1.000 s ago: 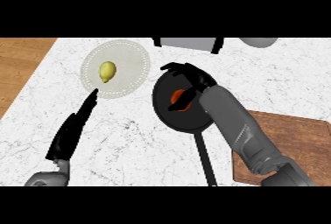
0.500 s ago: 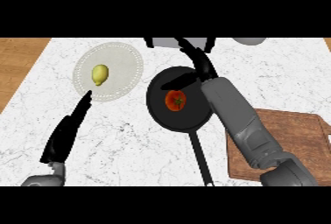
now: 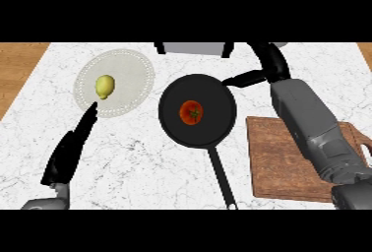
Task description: Pick the tomato from the cutting board and place it in the pan
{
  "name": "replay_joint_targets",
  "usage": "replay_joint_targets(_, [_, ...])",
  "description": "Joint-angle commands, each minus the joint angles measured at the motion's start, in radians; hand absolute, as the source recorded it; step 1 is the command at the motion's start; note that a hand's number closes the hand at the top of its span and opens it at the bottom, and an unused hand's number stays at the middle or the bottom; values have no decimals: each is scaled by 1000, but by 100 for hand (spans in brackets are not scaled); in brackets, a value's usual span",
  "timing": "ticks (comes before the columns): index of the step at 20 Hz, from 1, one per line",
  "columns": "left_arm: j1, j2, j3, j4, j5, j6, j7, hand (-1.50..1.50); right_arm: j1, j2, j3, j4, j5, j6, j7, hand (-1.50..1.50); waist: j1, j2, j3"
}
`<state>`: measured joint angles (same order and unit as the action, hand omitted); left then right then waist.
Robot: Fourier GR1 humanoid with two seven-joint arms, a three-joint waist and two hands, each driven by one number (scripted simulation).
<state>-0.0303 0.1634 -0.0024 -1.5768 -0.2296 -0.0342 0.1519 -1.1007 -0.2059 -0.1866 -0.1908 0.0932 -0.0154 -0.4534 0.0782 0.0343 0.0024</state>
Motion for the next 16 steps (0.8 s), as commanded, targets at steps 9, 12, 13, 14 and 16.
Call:
replay_joint_targets(9, [20,8,4,-22,12,-18,-18,0,72,-280,-24,52,9,211,-153,-150,7,8,2])
replay_joint_targets(12, [21,21,11,-18,12,-27,-18,0,91,-316,-19,63,17,274,-178,-150,4,6,2])
replay_joint_targets(13, [28,1,-3,-40,1,-8,-6,0,79,-327,-32,68,8,262,-170,-150,17,10,4])
replay_joint_targets(14, [53,13,5,-27,22,-33,-39,0,66,-341,-20,69,20,278,-158,-150,20,8,2])
replay_joint_targets(16, [29,-20,-24,-39,-2,-6,-7,0,101,-340,-11,73,32,289,-202,-150,19,12,4])
